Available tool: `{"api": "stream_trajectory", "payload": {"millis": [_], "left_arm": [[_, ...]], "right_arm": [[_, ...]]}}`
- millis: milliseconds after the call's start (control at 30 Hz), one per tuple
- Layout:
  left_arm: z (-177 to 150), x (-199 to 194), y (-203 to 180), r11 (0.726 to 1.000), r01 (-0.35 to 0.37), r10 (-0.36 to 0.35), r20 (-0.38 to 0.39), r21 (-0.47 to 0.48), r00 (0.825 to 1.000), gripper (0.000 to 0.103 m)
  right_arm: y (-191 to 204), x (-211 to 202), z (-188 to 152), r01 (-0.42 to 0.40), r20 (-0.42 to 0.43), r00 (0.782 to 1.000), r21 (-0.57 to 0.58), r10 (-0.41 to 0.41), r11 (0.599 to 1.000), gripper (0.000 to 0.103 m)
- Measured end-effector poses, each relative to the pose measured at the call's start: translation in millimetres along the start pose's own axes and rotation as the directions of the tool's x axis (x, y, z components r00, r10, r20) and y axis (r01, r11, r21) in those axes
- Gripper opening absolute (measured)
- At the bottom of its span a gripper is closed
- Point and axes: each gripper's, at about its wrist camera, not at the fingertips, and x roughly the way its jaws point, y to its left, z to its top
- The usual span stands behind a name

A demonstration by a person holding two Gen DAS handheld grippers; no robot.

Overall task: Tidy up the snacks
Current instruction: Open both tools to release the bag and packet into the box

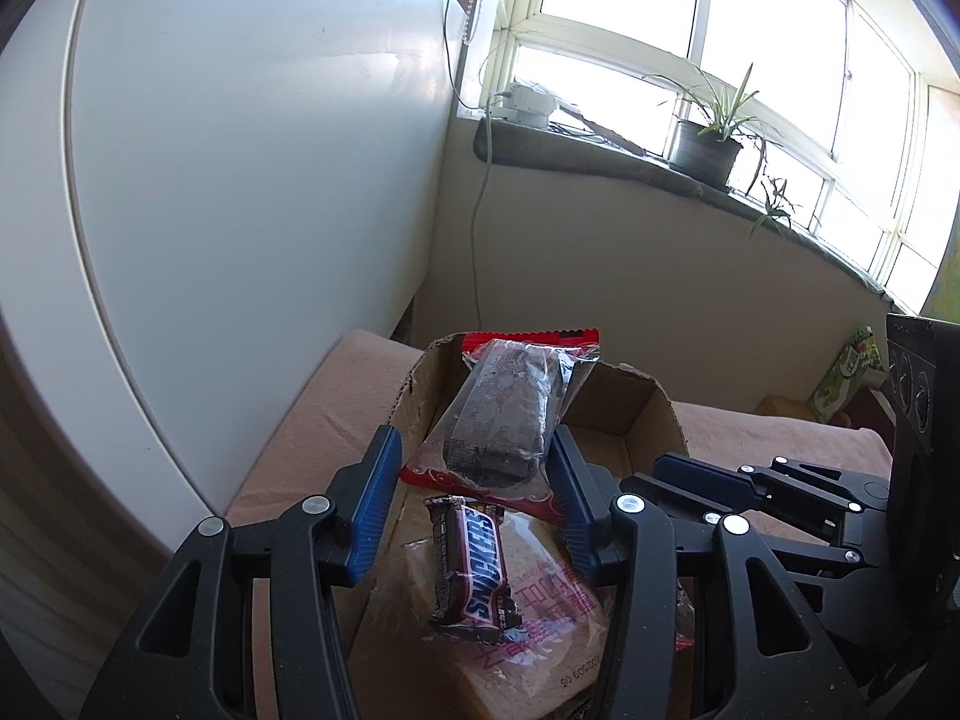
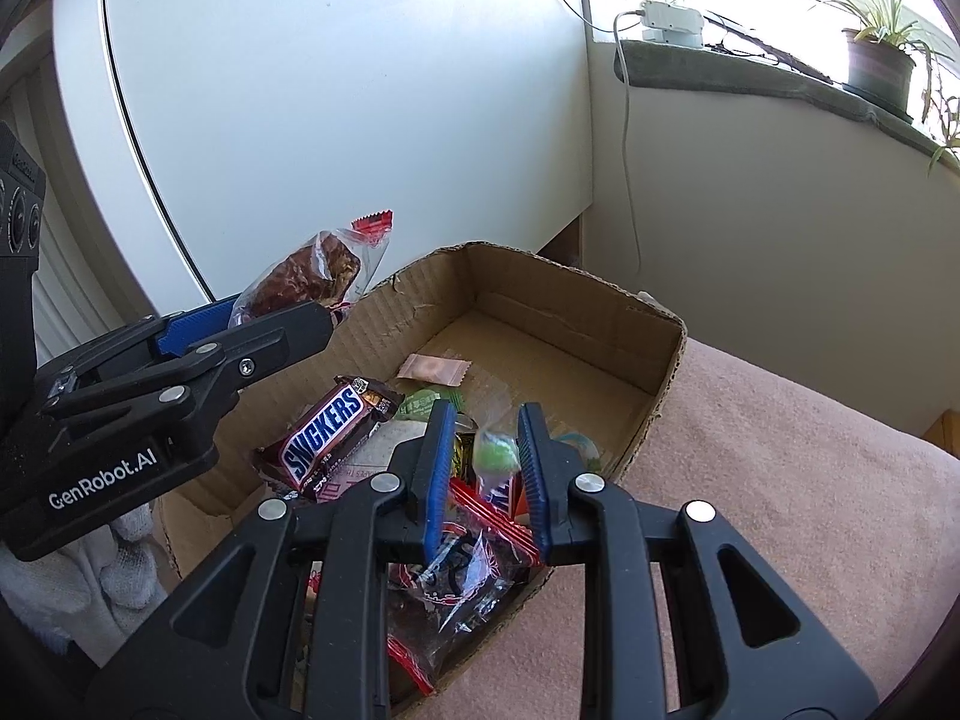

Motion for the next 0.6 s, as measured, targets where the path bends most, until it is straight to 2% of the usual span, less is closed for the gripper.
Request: {"api": "stream_trajectory", "payload": {"millis": [33, 100, 233, 333, 500, 600], "left_arm": [[-0.2, -0.2, 0.0, 1.000, 0.000, 0.000, 0.000, 0.000, 1.000, 0.049], [-1.5, -1.4, 0.5, 1.000, -0.001, 0.001, 0.000, 0.001, 1.000, 0.049], [-1.2, -1.6, -0.9, 1.000, -0.006, 0.006, -0.001, 0.002, 1.000, 0.052], [-0.7, -4.5, -1.6, 1.000, -0.007, 0.007, 0.006, 0.001, 1.000, 0.055], [-1.5, -7.9, -1.0, 1.000, -0.016, 0.016, 0.013, 0.002, 1.000, 0.059], [-1.9, -10.2, -0.7, 1.000, -0.020, 0.020, 0.017, 0.003, 1.000, 0.059]], "right_arm": [[0.5, -0.1, -0.3, 0.001, 0.001, 1.000, -0.002, -0.001, 1.000, 0.041], [1.4, -1.2, -0.6, 0.007, 0.008, 1.000, -0.007, -0.007, 1.000, 0.048], [2.7, -4.4, -1.0, 0.007, 0.009, 1.000, -0.015, -0.007, 1.000, 0.050], [4.1, -6.5, -1.7, 0.011, 0.014, 1.000, -0.024, -0.010, 1.000, 0.061], [6.2, -9.7, -2.8, 0.020, 0.017, 1.000, -0.039, -0.019, 0.999, 0.063], [5.8, -13.9, -3.1, 0.024, 0.029, 0.999, -0.036, -0.023, 0.999, 0.073]]}}
